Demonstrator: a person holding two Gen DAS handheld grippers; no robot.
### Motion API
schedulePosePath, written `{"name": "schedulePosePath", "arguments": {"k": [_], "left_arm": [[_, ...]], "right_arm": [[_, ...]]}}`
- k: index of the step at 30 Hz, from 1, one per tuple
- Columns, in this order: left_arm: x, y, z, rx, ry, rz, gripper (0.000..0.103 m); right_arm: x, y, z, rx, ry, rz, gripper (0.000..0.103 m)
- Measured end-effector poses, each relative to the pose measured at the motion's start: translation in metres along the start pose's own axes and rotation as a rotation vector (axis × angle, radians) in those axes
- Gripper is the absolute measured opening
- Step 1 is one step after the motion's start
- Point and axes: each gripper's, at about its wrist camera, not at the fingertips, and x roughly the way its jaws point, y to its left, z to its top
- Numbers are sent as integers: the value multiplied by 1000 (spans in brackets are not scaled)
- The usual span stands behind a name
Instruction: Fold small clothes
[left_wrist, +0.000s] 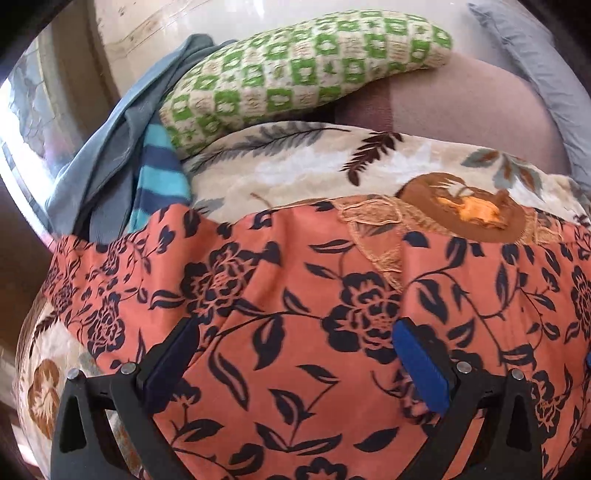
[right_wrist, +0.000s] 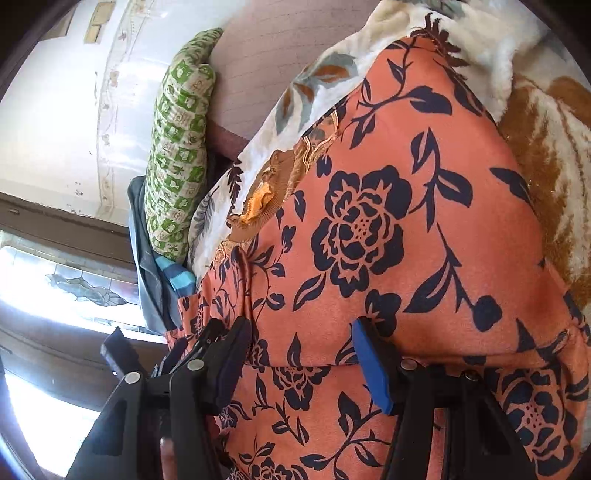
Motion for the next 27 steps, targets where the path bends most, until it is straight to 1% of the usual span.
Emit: {"name": "schedulePosePath", "arguments": {"k": [2,5,6,8,9,11,13,15,17,18,19,21,23,24,25,27], "left_arm": [[-4,7,1,-9,2,25,103],[-18,12,2,6,-15,37,103],[-23,15,4,12,-23,41,103],[-33,25,7,21,-35,64,103],[-37,34,9,20,-39,82,103],[-40,59,9,-7,-45,116,103],[-40,93,8,-65,-36,142,103],[-38,132,5,-138,-24,170,103],[-34,171,-1,-204,-17,219,103],[-31,190,-4,-233,-7,255,103],[-29,208,-8,-258,4,288,103],[-27,240,-20,-312,17,323,103],[-30,267,-32,-374,24,339,103],[-30,279,-37,-399,28,345,103],[-29,290,-42,-421,35,353,103],[-27,310,-52,-465,53,367,103]], "right_arm": [[-2,6,2,-17,0,67,62],[-3,22,1,-64,-11,157,62],[0,26,1,-71,-8,178,62],[10,36,0,-59,10,193,62],[19,42,0,-57,23,193,62],[41,56,0,-61,48,157,62],[70,66,1,-35,71,96,62],[100,72,0,-1,114,45,62],[124,78,-5,43,153,-30,62],[131,87,-9,50,155,-7,62],[137,102,-12,40,166,53,62],[142,147,-19,-51,156,150,62],[142,196,-30,-185,146,234,62],[142,214,-36,-233,146,265,62],[141,227,-41,-275,139,270,62],[143,237,-50,-331,124,234,62]]}}
